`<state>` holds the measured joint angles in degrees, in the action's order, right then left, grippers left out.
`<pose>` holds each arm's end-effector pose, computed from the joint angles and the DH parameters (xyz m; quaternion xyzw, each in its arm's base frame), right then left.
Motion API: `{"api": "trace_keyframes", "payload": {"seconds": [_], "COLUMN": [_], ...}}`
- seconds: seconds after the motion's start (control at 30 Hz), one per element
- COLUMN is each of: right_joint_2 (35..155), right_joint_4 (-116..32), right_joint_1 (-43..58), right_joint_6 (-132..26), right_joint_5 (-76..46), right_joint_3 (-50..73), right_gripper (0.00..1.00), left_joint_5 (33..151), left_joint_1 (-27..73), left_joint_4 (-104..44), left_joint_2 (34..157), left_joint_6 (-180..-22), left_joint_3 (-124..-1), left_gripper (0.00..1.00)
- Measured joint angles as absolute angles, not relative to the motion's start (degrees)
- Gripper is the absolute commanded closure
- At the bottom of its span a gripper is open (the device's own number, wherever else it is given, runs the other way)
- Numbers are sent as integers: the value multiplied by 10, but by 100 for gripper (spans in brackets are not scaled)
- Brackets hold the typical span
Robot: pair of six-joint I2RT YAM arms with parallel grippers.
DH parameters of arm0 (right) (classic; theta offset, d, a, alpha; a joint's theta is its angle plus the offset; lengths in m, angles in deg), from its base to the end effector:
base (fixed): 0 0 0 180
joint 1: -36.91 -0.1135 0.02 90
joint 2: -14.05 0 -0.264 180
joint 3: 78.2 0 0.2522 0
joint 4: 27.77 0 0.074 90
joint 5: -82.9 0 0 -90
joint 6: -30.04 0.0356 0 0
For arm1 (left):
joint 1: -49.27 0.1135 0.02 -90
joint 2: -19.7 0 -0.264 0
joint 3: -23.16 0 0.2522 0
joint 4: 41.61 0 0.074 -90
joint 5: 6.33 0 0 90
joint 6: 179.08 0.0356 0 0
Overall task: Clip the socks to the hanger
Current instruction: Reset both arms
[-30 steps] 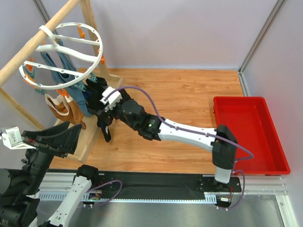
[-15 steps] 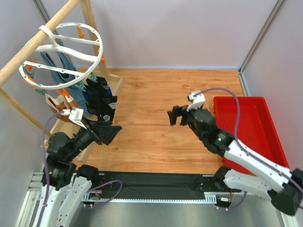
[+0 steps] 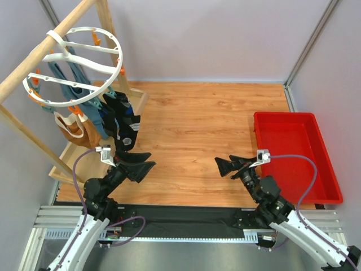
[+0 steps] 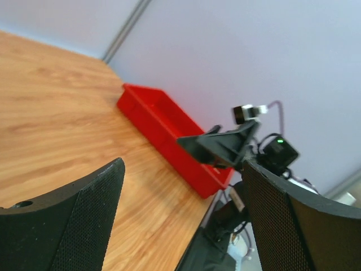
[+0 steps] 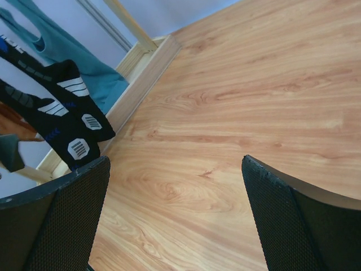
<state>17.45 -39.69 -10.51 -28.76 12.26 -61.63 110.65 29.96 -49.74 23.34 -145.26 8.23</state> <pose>0.0828 0.0727 0.1890 0.0217 0.6995 0.3554 0.6197 0.0924 -0.0495 0.2148 0.0030 0.5932 -0.5924 0.5451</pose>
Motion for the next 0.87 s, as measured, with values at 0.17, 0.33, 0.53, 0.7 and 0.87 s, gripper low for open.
{"api": "trace_keyframes", "payload": {"seconds": [0.17, 0.33, 0.53, 0.7, 0.87], "right_joint_2": [250, 230, 161, 146, 146], "right_joint_4": [-362, -378, -459, -498, -520], "right_joint_1": [-106, -106, -106, -106, -107], "right_joint_6": [-236, -211, -181, -170, -163], "right_joint_5": [164, 195, 230, 233, 226], "right_joint_3": [-616, -616, -617, -617, -617], "right_gripper": [0, 0, 0, 0, 0], "left_joint_5": [1082, 1070, 1060, 1054, 1036], "left_joint_1": [229, 206, 201, 192, 170], "left_joint_4": [-565, -573, -573, -573, -572], "left_joint_2": [230, 230, 230, 245, 278], "left_joint_6": [-1438, -1436, -1436, -1426, -1412], "left_joint_3": [81, 81, 81, 81, 81], "left_gripper": [8, 9, 9, 9, 9]}}
